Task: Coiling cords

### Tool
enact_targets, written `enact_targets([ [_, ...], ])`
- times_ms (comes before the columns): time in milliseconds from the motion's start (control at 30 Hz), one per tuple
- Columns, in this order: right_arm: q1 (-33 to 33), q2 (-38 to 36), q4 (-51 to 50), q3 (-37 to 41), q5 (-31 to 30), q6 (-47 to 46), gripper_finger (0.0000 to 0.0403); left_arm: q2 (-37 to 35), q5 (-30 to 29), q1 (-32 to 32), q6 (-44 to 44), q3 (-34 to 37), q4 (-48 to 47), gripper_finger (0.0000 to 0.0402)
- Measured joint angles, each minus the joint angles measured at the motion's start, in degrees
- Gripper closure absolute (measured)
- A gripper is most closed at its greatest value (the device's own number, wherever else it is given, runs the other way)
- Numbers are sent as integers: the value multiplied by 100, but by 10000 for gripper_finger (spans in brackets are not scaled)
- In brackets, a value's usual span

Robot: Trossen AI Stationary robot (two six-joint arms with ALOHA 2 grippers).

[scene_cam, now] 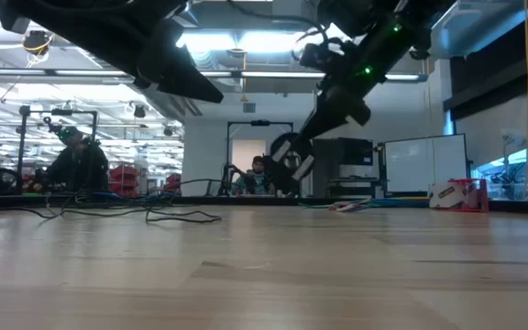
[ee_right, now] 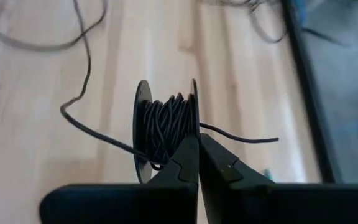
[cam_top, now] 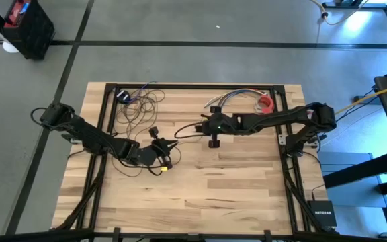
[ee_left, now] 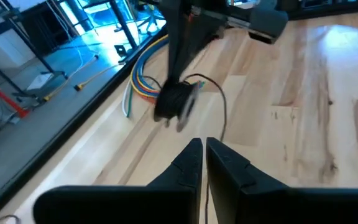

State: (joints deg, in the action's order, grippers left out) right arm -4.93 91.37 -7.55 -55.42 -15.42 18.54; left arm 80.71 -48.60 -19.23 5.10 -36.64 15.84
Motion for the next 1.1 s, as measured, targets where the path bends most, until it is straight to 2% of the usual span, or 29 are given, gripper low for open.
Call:
enact_targets([
  [133,2,35,-211,9,142,-30,401,-39,116,116,270,-2,-96,364],
  [267,0,43,-175,7,201,-30,401,-117,645,301,482,-2,-217,294],
  [400,0,44,-152,7,192,-30,401,-89,1384,369,330,-125,-137,221],
  [500,0,44,-83,7,165,-28,400,261,1531,401,286,-146,351,192],
  [667,0,44,59,2,154,-26,400,1355,1419,606,-121,-301,1468,188],
  [833,0,44,51,2,155,-26,400,2267,1097,816,-570,-840,1543,204],
  [1000,0,44,57,2,129,-25,400,2624,1043,960,-727,-1212,1465,216],
  [1100,0,44,55,2,97,-23,400,2645,765,1027,-725,-1270,1478,225],
])
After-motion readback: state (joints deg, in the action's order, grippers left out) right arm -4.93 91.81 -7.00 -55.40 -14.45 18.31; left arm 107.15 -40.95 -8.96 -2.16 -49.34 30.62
